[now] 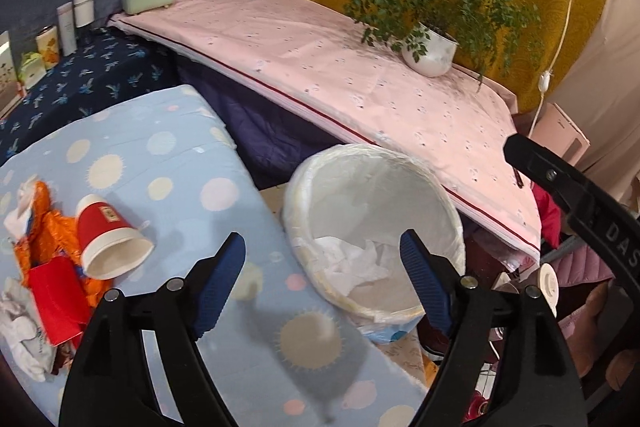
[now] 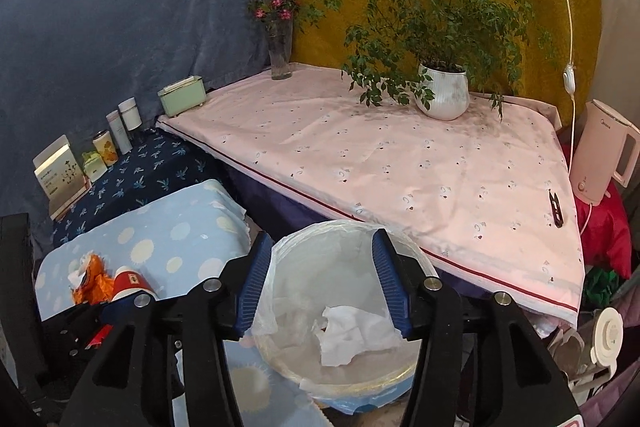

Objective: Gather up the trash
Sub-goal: 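Move both tools back over the remaining trash on the table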

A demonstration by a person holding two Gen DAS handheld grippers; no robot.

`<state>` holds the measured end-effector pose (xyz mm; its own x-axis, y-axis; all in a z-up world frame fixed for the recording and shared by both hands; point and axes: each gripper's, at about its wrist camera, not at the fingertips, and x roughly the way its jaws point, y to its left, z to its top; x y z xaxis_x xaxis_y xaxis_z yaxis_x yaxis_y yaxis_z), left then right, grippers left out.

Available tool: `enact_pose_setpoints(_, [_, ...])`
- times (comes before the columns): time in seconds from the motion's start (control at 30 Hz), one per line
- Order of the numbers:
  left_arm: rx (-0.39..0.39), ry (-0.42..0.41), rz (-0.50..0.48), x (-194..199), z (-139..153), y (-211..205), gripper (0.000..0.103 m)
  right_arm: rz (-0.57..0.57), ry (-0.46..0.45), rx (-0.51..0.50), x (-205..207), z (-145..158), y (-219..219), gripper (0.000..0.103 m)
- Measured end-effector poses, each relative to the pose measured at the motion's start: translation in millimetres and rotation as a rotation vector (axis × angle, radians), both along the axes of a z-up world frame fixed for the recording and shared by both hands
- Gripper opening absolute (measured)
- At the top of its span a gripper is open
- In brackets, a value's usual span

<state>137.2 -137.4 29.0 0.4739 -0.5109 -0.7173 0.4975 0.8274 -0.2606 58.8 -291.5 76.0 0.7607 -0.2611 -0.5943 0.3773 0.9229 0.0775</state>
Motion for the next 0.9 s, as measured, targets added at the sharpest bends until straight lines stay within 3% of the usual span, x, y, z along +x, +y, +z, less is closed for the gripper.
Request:
enact_pose_setpoints(0.43, [0.032,-0.015,0.224,-12,-6,101,0.076,0.151,0.013,-0.010,-6,-8,86,0.059])
enact_pose_setpoints(0.67, [0.043,-0.003,0.353,-17,-16,165,0.086,0.243,0.041,0.006,-1,-21,135,0.060])
enact_pose_setpoints(0.9, [0.070,0.017,0.447,-22,-28,220,0.086,0.331,0.074,0.016,4,-35,184,0.062])
